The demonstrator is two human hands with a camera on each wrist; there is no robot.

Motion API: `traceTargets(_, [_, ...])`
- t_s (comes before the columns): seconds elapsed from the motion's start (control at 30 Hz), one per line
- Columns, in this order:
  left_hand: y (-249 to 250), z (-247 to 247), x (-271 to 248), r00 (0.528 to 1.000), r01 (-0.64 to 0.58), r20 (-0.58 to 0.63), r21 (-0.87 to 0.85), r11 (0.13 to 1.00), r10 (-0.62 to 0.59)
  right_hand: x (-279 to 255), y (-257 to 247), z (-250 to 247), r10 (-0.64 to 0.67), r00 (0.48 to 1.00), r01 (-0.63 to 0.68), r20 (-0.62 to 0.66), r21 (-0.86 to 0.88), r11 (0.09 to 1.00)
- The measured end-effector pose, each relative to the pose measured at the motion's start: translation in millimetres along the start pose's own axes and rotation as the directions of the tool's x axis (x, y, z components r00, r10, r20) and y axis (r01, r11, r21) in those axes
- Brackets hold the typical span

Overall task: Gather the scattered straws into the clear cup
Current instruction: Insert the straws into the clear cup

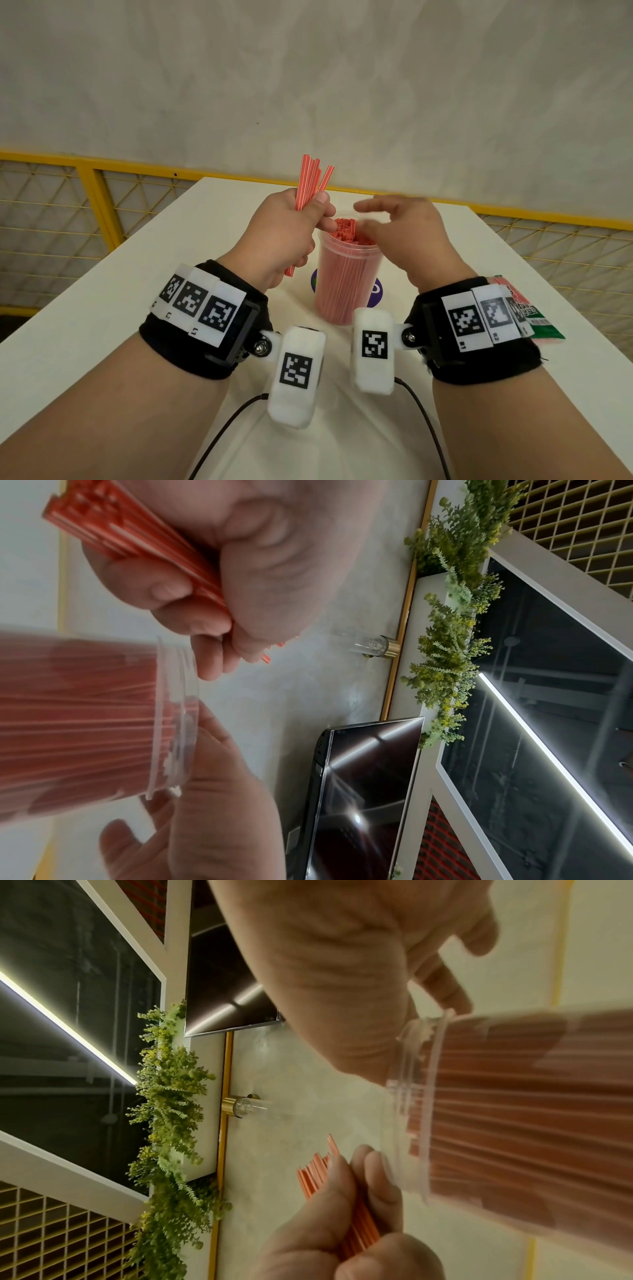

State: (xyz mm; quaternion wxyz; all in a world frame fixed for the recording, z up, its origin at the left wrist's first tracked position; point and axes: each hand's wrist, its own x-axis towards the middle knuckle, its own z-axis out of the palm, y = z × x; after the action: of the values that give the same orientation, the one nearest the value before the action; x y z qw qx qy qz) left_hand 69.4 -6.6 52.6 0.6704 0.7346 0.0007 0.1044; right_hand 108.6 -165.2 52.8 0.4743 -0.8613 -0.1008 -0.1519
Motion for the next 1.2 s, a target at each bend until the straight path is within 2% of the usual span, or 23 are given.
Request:
traceTargets(0.07, [0.0, -0.3, 0.1, 1.000, 0.006, 0.005, -0.008, 1.000, -0.006, 0.4, 3.5, 0.7, 0.029, 1.000, -0.029, 0.011, -0.001, 1.000])
traceTargets(0.17, [-0.3, -0.6, 0.3, 1.000, 0.010, 0.011, -0.010, 1.000, -0.010, 1.5, 3.1, 0.7, 0.028, 0.997, -0.026, -0.065, 0.035, 0.999])
traceTargets(0.3, [-1.5, -0.5, 1.0, 1.000, 0.012, 0.020, -0.004, 1.000, -0.011, -0.9, 1.5, 3.4, 0.050, 0.998, -0.046, 0.023, -0.132, 0.990])
traceTargets(0.4, [-2.3, -0.8, 0.6, 1.000, 0.009, 0.025, -0.033, 0.999, -0.008, -1.6, 0.2, 1.4, 0.046, 0.999, -0.046, 0.003, -0.118, 0.992])
traceTargets(0.53, [-0.3, -1.7, -0.2, 0.999, 0.038, 0.042, -0.091, 0.995, -0.034, -3.1, -4.5, 0.6, 0.017, 0.999, -0.010, 0.032, -0.197, 0.980])
traceTargets(0.67, [5.5, -2.2, -3.5, 0.982, 0.099, 0.173, -0.167, 0.981, -0.069, -8.1, -21.4, -2.1, -0.087, 0.993, 0.094, -0.084, 0.084, 0.992])
traceTargets(0.77, [8.4, -1.0, -6.6, 0.963, 0.103, 0.264, -0.171, 0.980, -0.056, -13.8, -32.4, -6.5, -0.113, 0.990, 0.131, -0.083, 0.263, 0.956])
traceTargets(0.97, [8.7, 0.8, -10.0, 0.931, 0.108, 0.362, -0.143, 0.984, -0.049, -18.9, -38.8, -10.6, -0.113, 0.993, 0.112, -0.025, 0.431, 0.895])
traceTargets(1.2, [9.8, -0.2, -11.0, 0.928, 0.065, 0.373, -0.107, 0.992, -0.020, -19.2, -36.6, -14.8, -0.098, 0.995, 0.075, 0.014, 0.533, 0.843])
